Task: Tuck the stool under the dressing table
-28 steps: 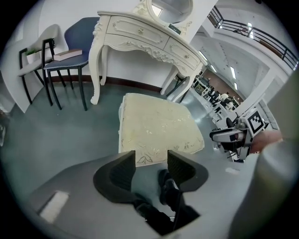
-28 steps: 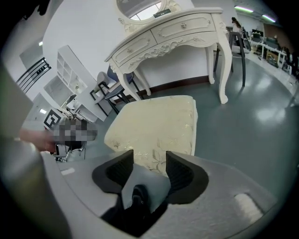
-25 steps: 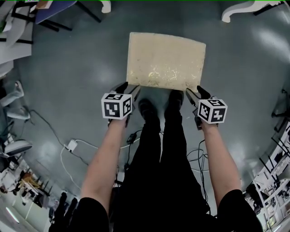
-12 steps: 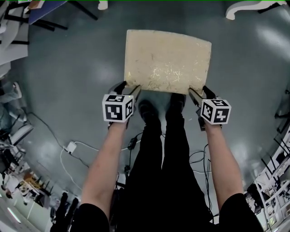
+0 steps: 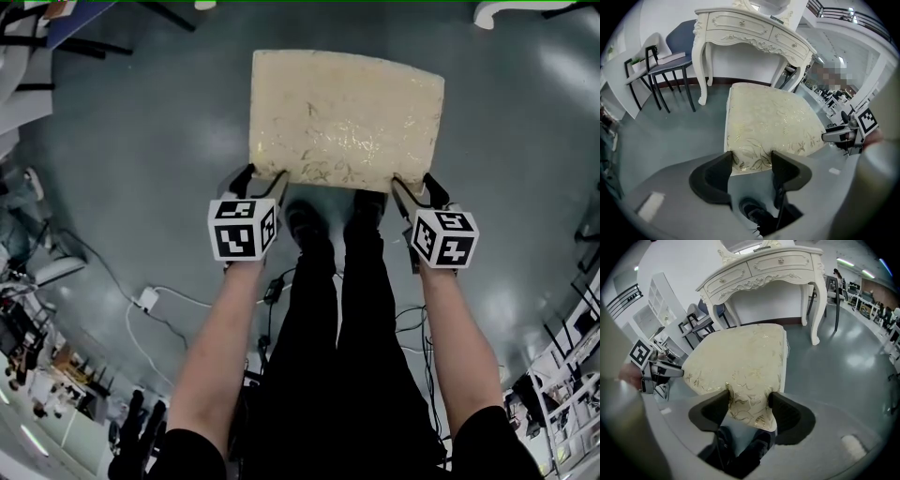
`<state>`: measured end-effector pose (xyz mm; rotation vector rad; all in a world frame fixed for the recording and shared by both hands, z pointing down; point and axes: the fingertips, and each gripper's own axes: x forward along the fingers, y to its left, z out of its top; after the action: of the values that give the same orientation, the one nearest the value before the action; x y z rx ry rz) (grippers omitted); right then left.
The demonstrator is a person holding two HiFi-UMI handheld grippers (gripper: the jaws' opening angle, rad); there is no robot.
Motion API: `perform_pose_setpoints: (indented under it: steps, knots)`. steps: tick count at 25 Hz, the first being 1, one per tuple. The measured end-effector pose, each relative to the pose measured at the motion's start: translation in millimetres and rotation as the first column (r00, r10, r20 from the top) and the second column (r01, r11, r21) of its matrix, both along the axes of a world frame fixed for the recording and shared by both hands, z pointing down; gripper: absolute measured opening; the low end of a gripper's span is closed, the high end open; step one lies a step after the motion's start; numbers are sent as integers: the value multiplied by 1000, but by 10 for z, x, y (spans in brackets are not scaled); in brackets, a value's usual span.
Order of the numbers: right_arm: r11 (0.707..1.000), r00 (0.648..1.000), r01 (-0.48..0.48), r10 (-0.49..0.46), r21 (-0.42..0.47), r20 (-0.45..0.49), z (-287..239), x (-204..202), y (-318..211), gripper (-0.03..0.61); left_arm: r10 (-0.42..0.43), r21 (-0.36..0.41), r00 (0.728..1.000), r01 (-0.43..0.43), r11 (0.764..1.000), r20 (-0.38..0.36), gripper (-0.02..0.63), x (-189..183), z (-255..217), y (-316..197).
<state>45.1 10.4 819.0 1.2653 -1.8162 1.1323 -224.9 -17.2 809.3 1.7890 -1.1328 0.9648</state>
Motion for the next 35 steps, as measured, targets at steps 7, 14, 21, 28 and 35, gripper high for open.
perform_pose_setpoints:
  steps: [7,14,21,28,35]
  knots:
    - [999,1000,16,-16,37,6,-2,17,-3,296,10,-35,1000,-10,999,3,282,32,14,-11]
    - [996,999,41,-42,78,5,-5,169,-375,296,-36,26,999,37,999,-15,269,180,4,-284]
    - [991,995,96,-99,93,25,15,410,-948,296,-62,26,998,62,998,0,267,415,29,-758]
    - [990,993,119,-121,69,18,42,559,-1425,298,-79,35,997,79,996,-2,272,561,52,-1196]
    - [991,992,127,-127,50,6,39,725,-1896,298,-70,29,997,70,997,-24,276,718,50,-1636]
